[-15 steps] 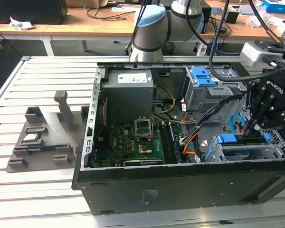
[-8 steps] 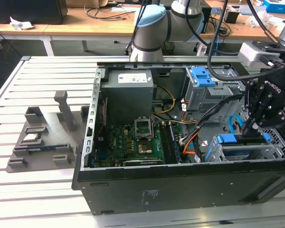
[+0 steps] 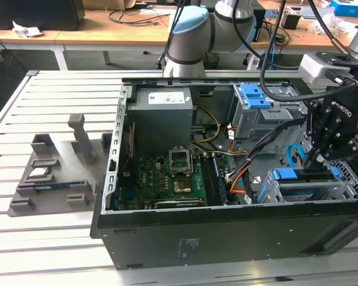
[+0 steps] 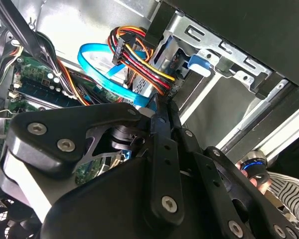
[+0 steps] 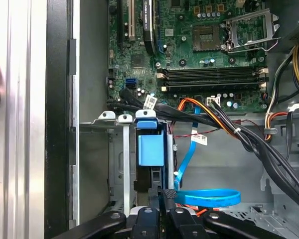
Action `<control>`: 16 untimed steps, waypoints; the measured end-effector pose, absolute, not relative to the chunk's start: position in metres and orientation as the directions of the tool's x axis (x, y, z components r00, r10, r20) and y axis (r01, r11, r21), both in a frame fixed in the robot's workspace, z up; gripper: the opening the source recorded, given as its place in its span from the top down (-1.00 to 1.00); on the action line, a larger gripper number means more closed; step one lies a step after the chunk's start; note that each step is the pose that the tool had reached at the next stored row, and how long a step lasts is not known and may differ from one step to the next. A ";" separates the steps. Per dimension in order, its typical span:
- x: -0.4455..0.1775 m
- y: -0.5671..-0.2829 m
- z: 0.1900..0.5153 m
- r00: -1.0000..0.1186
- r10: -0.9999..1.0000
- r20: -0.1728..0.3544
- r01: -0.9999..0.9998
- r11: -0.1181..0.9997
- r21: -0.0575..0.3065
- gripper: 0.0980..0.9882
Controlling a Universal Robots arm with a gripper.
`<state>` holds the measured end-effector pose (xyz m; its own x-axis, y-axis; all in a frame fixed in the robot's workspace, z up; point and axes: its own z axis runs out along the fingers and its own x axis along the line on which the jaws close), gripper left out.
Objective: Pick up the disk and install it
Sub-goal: 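Insert the second disk wire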
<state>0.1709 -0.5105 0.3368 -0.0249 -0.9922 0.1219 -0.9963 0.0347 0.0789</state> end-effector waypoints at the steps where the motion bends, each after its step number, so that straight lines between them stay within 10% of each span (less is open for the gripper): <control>1: 0.171 -0.511 0.337 -0.025 -0.992 0.122 -0.996 0.035 0.079 0.83; 8: 0.171 -0.503 0.354 -0.025 -0.992 0.124 -0.996 0.035 0.079 0.69; 16: 0.171 -0.490 0.405 -0.025 -0.992 0.127 -0.996 0.035 0.079 0.98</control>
<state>0.1709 -0.4895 0.4046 -0.0249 -0.9917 0.1265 -0.9963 0.0350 0.0788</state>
